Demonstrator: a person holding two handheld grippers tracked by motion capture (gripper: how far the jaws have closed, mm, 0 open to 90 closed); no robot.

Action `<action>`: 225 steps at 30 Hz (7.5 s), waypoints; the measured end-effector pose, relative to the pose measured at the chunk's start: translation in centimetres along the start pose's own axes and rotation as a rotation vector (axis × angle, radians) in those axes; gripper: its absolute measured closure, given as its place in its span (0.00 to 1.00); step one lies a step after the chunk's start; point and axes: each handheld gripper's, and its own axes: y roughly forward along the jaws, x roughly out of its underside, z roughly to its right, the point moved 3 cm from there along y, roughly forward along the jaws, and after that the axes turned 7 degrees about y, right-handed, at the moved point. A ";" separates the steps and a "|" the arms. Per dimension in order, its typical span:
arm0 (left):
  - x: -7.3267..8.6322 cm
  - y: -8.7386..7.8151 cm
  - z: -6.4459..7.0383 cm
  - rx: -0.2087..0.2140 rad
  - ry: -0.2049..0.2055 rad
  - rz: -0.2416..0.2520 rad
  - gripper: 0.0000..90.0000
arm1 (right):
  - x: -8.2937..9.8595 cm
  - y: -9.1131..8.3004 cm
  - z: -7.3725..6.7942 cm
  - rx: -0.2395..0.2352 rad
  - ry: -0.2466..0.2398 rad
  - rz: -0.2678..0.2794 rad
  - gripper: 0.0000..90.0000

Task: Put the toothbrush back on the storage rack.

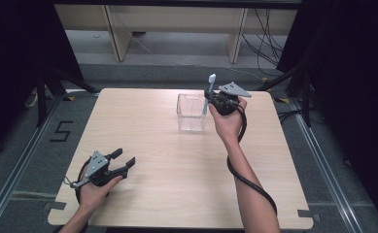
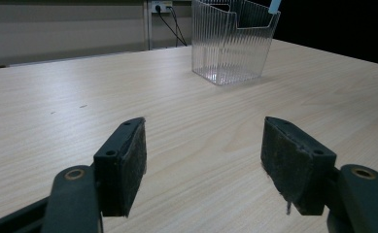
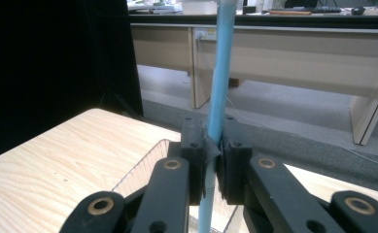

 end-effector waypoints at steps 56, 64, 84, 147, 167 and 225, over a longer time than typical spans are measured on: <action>0.0 0.0 0.0 0.002 0.000 0.003 0.37 | 4.0 1.8 0.0 0.027 0.015 -0.082 0.92; 0.0 0.1 0.0 0.005 -0.001 0.015 0.37 | 4.4 2.1 0.3 0.028 -0.001 -0.082 0.92; 0.0 0.0 0.0 0.004 0.001 0.003 0.36 | 5.2 2.3 0.3 0.034 0.019 -0.097 0.92; 0.0 0.0 0.0 0.004 0.003 0.001 0.36 | 6.2 2.2 0.2 0.048 0.037 -0.099 0.68; 0.0 0.0 0.0 0.003 0.003 0.001 0.36 | 6.4 0.6 0.2 0.049 0.021 -0.124 0.54; 0.0 -0.1 0.1 -0.009 0.001 0.004 0.37 | 14.0 -12.1 -0.1 0.029 -0.021 -0.207 0.52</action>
